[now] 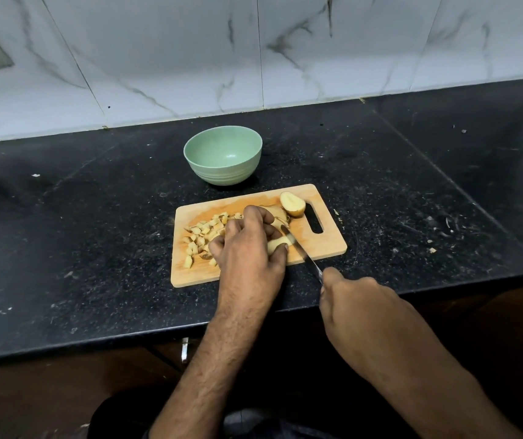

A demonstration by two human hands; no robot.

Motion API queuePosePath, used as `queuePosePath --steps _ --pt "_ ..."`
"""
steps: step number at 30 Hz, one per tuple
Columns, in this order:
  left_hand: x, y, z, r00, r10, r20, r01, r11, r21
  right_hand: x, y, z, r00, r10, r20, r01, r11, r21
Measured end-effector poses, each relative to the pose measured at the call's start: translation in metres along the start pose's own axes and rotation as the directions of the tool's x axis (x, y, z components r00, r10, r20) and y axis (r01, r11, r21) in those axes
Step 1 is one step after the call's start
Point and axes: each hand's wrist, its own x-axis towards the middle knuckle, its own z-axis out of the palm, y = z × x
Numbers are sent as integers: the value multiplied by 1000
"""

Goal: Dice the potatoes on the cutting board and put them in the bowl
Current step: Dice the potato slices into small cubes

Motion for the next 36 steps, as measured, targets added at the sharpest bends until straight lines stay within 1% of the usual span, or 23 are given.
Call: queuePosePath --steps 7,11,21,24,27,29,36 --pt "1 -2 2 1000 -7 -11 7 1000 -12 14 4 2 998 -1 55 0 1000 10" --pt "-1 -4 4 999 -8 -37 8 1000 -17 -3 5 3 998 8 62 -8 1000 10" --pt "-5 -2 1 999 -23 -39 23 1000 -13 -29 9 -4 993 57 105 -57 998 -2" --pt "-8 -6 -3 999 -23 -26 23 1000 -3 -31 7 -12 995 48 83 -47 999 -12" --pt "-9 -8 -5 1000 -14 -14 14 1000 -1 -25 3 -13 1000 15 -10 -15 1000 13" --pt "-9 -6 -5 1000 -18 -10 18 1000 -2 -17 0 -10 999 -1 -47 1 1000 3" --pt "-8 -5 -2 999 -32 -20 32 999 4 -4 -2 0 999 -17 -31 17 1000 -14"
